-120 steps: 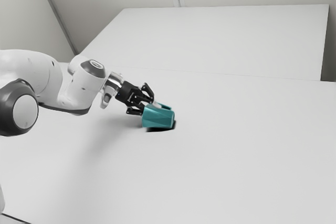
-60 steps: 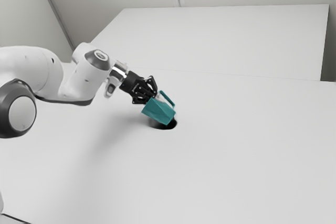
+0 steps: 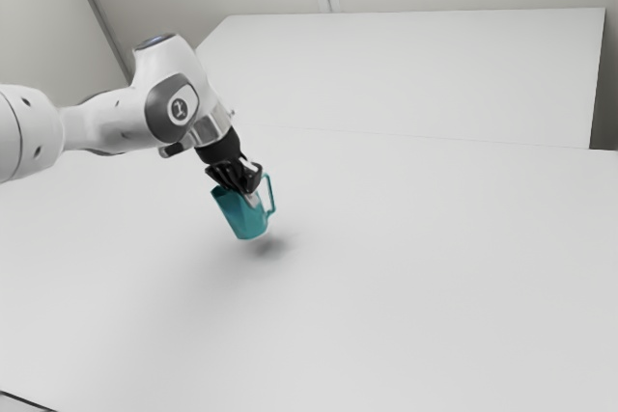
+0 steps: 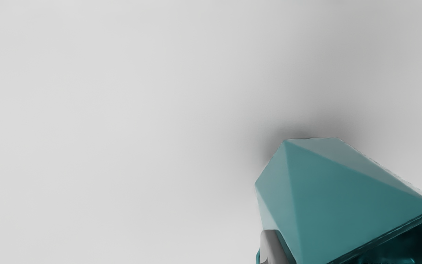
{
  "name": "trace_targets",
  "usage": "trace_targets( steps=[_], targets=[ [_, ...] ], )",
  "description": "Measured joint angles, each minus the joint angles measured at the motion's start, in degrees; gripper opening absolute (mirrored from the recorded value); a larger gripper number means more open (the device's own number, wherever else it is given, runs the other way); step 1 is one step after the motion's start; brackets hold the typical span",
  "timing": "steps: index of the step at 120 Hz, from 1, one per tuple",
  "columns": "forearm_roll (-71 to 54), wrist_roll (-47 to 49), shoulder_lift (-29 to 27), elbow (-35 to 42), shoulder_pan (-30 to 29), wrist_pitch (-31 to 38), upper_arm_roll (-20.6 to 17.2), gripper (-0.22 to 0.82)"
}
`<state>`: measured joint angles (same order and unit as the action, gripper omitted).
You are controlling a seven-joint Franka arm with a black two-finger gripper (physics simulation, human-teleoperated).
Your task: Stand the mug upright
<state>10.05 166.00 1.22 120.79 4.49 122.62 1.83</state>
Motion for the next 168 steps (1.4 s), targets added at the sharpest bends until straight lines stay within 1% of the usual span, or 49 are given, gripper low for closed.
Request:
trace_targets(
  steps=[14, 26, 36, 50, 70, 91, 121, 157, 168],
  targets=[
    [-7.65, 0.0, -4.06, 6.49, 0.71, 5.31, -1.28, -0.18],
    [-10.71, 0.0, -5.76, 10.23, 0.64, 10.56, -1.53, -0.18],
    [-11.9, 0.0, -6.21, 12.08, -0.38, 14.7, -1.94, -0.18],
    [-12.67, 0.0, -6.42, 13.5, -0.28, 19.14, -2.3, -0.18],
    [-13.04, 0.0, -5.87, 14.71, -0.73, 22.97, -2.35, -0.18],
    [-13.09, 0.0, -5.38, 15.65, -0.84, 24.01, -2.39, -0.18],
    [-13.01, 0.0, -5.15, 16.6, -0.86, 21.7, -2.52, -0.18],
    [-12.96, -0.01, -2.84, 16.57, -0.79, 20.95, -2.47, -0.18],
    [-13.13, 0.01, -3.06, 16.48, -0.84, 20.79, -2.58, 0.02]
  ],
)
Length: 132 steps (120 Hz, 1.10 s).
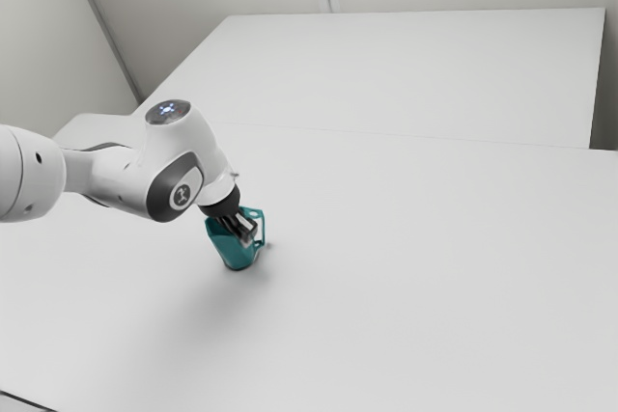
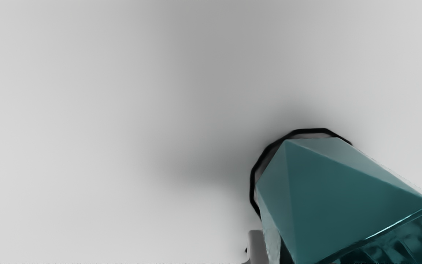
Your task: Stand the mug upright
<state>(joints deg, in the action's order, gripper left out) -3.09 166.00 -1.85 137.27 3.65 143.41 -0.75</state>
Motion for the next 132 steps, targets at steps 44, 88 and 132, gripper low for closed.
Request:
trace_targets(
  steps=[44, 88, 132],
  targets=[
    [-0.13, 0.0, -5.16, -0.88, -0.03, -3.69, -0.04, 0.5],
    [0.46, 0.0, -3.98, -18.29, 0.2, -18.28, 0.51, 0.59],
    [0.08, 0.0, 1.56, -34.43, 0.51, -32.99, 0.96, 0.6]
  ],
)
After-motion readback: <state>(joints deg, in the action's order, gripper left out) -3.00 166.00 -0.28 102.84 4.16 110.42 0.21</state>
